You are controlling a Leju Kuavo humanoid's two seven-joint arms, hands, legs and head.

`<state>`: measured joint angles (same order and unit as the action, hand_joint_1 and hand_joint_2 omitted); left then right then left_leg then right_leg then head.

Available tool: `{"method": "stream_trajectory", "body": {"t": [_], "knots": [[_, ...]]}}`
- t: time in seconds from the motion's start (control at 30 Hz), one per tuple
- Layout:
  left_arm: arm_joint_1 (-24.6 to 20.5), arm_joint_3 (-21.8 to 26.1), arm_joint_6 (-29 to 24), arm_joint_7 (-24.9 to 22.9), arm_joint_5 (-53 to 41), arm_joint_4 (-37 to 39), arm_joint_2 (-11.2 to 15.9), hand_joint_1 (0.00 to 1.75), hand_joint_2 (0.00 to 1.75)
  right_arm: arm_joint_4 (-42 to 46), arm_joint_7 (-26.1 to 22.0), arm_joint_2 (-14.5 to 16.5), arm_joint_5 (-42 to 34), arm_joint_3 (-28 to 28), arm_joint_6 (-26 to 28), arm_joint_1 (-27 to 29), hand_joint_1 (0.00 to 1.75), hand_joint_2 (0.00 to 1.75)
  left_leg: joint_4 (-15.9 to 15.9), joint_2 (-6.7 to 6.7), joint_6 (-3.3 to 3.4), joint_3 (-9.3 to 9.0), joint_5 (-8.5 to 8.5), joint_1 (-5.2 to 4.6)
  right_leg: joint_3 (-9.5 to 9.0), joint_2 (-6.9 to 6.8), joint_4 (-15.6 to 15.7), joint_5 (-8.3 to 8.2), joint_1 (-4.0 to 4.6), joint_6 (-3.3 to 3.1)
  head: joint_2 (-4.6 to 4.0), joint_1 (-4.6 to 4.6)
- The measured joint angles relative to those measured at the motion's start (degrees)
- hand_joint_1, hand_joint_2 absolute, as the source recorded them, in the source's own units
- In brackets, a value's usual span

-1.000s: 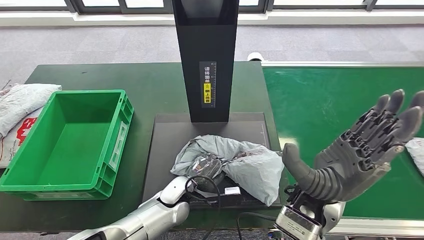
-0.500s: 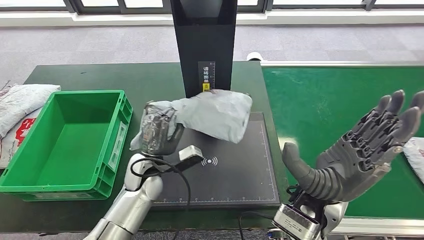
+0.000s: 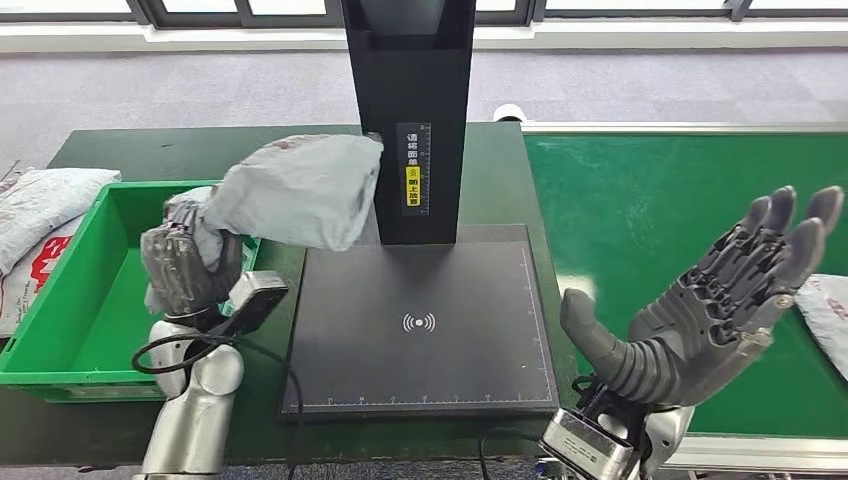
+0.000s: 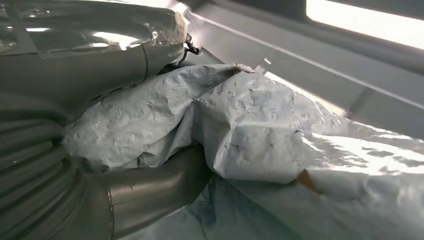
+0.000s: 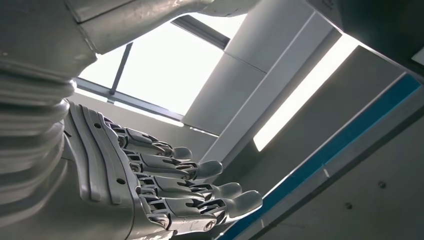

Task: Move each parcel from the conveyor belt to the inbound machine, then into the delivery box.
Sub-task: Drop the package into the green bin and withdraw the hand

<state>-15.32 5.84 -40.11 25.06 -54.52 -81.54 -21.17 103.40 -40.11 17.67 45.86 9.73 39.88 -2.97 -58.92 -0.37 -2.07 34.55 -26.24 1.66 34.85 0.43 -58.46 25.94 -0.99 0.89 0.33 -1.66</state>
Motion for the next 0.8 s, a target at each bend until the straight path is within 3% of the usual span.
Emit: {"method": "stream_trajectory", "body": {"t": [0.17, 0.33, 0.57, 0.73, 0.8], "knots": [[-0.17, 10.69, 0.00, -0.49, -1.21, -0.39, 0.10, 1.75, 1.75, -0.27, 0.00, -0.11, -0.43, -0.09, 0.00, 0.49, 0.00, 1.75, 0.01, 0.00, -0.01, -0.01, 0.01, 0.04, -0.01, -0.04, 0.00, 0.03, 0.04, -0.04, 0.00, 0.00], [-3.18, 23.24, 0.07, 0.76, -5.22, 4.86, 0.15, 1.75, 1.75, -1.31, 0.00, -0.16, -0.27, -0.13, 0.00, 1.05, 0.00, 1.75, 0.00, 0.04, -0.02, -0.05, 0.02, 0.03, -0.02, 0.01, 0.00, 0.01, 0.03, -0.04, 0.00, 0.01], [-5.92, 30.69, 0.07, -0.34, -9.37, 10.67, 0.41, 1.75, 1.75, -3.00, 0.00, -0.16, -0.09, -0.32, -0.01, 1.14, 0.00, 1.75, 0.00, -0.12, -0.02, -0.01, 0.02, 0.02, -0.08, -0.15, 0.00, 0.01, 0.02, -0.03, 0.01, 0.00], [-6.96, 33.45, 0.07, 0.59, -10.34, 13.87, 0.53, 1.75, 1.75, -4.14, 0.00, -0.16, -0.09, -0.47, -0.02, 1.07, 0.00, 1.75, 0.00, -0.11, -0.02, -0.01, 0.03, 0.02, -0.08, -0.14, 0.00, 0.01, 0.02, -0.03, 0.00, 0.00], [-7.13, 34.08, 0.07, 0.67, -10.40, 14.48, 0.54, 0.97, 1.75, -4.43, 0.00, -0.16, -0.09, -0.52, -0.02, 1.07, 0.00, 1.75, 0.00, -0.11, -0.02, -0.01, 0.03, 0.02, -0.07, -0.13, 0.00, 0.01, 0.03, -0.04, 0.00, 0.00]]}}
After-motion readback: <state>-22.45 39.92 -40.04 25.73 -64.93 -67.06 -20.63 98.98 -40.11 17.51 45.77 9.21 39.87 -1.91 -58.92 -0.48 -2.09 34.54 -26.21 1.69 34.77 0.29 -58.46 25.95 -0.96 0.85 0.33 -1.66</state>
